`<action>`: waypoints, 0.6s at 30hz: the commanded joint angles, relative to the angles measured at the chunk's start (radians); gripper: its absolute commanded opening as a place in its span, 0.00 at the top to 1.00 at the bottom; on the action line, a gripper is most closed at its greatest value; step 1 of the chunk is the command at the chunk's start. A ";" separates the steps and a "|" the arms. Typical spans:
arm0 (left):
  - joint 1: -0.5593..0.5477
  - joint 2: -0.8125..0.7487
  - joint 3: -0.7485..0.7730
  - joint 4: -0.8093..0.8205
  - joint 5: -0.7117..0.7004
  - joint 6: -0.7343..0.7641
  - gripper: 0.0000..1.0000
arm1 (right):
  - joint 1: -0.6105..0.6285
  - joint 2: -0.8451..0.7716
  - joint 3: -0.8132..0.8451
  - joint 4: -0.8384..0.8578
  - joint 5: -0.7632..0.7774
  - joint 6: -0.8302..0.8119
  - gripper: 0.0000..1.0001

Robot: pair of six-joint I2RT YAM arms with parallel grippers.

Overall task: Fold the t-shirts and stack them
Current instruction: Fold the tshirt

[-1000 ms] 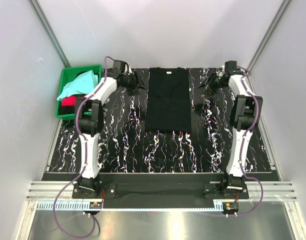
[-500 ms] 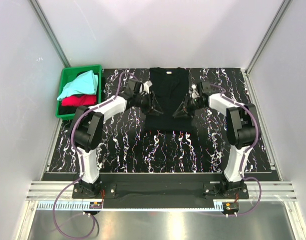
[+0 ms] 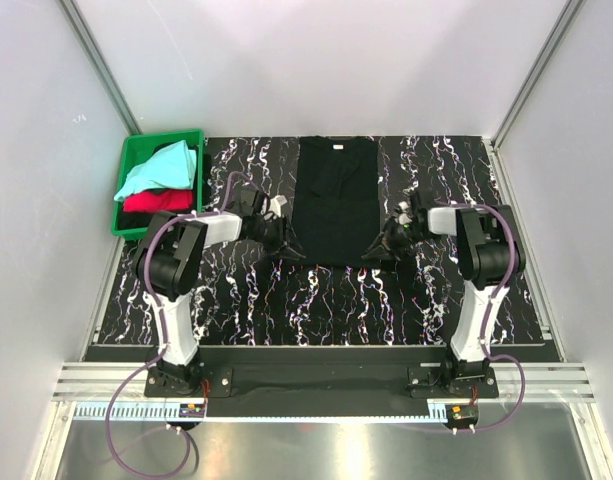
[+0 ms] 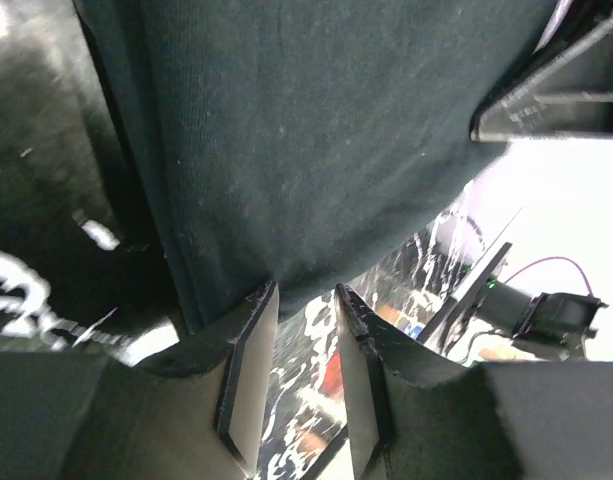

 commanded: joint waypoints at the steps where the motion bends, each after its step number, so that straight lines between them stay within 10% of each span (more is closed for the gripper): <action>1: 0.023 -0.060 -0.040 -0.074 -0.050 0.125 0.63 | -0.109 -0.066 -0.072 -0.043 0.081 -0.040 0.89; 8: -0.032 -0.305 -0.018 -0.116 -0.007 0.047 0.52 | -0.089 -0.275 0.014 -0.220 0.112 -0.070 0.87; 18: -0.040 -0.113 0.032 0.027 -0.052 -0.079 0.59 | 0.189 -0.060 0.212 -0.025 0.099 0.165 0.85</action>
